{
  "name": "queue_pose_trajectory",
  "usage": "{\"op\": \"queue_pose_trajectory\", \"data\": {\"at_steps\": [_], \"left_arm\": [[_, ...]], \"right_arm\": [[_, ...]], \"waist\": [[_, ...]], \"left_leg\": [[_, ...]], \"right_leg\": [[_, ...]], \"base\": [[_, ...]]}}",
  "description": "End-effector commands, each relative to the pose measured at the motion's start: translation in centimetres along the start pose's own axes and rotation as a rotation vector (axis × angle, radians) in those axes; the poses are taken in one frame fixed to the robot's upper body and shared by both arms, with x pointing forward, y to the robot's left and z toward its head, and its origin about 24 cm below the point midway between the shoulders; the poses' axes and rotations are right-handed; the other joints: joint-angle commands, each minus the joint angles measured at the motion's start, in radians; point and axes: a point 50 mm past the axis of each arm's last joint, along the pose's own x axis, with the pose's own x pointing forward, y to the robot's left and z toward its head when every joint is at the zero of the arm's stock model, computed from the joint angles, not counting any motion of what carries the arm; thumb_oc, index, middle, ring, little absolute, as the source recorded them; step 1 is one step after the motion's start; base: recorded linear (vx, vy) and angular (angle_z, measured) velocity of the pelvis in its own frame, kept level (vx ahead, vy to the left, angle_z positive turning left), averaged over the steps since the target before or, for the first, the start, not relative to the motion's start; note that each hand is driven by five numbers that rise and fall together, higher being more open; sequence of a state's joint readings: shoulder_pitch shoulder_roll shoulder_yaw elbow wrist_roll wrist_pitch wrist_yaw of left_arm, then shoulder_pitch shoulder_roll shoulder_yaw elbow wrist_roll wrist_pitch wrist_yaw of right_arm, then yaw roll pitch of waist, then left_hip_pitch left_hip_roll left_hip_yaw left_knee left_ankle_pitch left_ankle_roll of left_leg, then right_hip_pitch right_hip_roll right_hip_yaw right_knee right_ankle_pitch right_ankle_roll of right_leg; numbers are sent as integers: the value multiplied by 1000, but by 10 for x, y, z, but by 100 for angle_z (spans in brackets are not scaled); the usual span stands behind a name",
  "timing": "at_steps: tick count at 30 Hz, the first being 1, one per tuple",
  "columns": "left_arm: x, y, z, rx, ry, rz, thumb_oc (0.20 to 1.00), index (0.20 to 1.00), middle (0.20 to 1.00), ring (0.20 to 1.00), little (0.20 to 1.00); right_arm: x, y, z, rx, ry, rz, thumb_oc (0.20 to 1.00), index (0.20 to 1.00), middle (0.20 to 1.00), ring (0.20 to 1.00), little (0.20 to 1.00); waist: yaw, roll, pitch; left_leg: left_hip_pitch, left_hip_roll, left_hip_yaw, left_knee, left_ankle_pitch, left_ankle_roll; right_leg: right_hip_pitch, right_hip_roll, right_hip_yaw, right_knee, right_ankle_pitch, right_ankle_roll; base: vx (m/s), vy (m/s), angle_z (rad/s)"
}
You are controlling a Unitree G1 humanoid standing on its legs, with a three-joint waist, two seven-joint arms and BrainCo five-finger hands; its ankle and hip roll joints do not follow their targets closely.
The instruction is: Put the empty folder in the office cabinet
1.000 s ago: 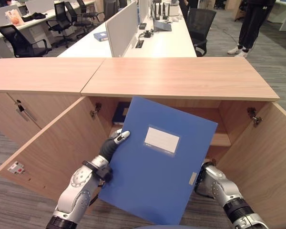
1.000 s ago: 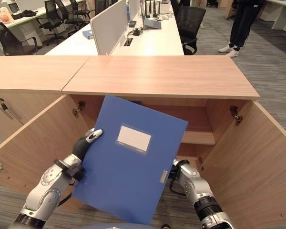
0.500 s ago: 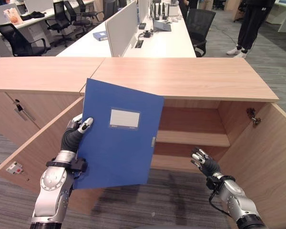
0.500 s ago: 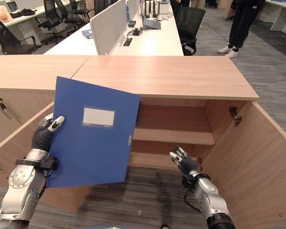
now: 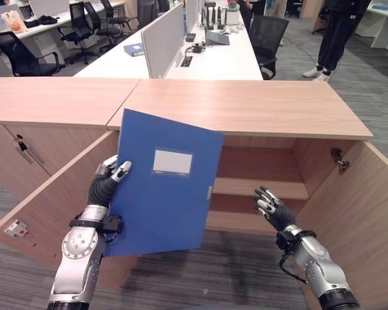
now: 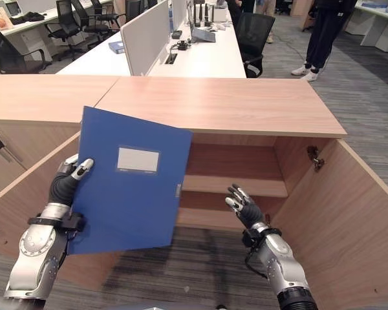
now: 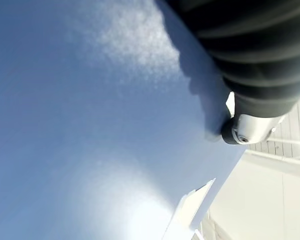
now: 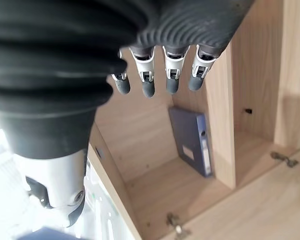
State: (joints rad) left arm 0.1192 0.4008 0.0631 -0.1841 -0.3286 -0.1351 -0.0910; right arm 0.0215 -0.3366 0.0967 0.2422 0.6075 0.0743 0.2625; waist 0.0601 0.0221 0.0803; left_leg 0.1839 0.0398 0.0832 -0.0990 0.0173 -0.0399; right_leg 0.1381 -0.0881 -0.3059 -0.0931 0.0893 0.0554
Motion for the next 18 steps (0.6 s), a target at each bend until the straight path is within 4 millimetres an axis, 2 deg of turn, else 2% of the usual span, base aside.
{"op": "queue_pose_trajectory", "data": {"at_steps": [1,9,14,18], "left_arm": [[19,-8,36,-14,-210,-81,200,200,200,200,200],[32,-31,43,-80,-254,-174,200,200,200,200,200],[34,-40,46,-99,-272,-212,200,200,200,200,200],[35,-42,46,-109,-274,-211,200,200,200,200,200]], "right_arm": [[22,27,41,-52,-153,152,1000,1000,1000,1000,1000],[32,73,48,-79,-165,389,1000,1000,1000,1000,1000],[34,93,45,-88,-145,486,1000,1000,1000,1000,1000],[33,102,44,-84,-143,527,1000,1000,1000,1000,1000]], "waist": [[-4,-29,1],[-10,-27,7],[-13,-28,8],[-14,-29,8]], "left_leg": [[23,40,-4,12,-86,-62],[19,43,0,12,-79,-64],[16,44,6,12,-77,-65],[13,45,7,12,-75,-66]], "right_leg": [[87,-83,45,20,-126,110],[81,-83,49,21,-120,109],[76,-85,53,20,-116,109],[72,-84,53,19,-115,109]], "base": [[-23,-8,-10],[-11,-5,-5],[0,0,0],[0,0,0]]}}
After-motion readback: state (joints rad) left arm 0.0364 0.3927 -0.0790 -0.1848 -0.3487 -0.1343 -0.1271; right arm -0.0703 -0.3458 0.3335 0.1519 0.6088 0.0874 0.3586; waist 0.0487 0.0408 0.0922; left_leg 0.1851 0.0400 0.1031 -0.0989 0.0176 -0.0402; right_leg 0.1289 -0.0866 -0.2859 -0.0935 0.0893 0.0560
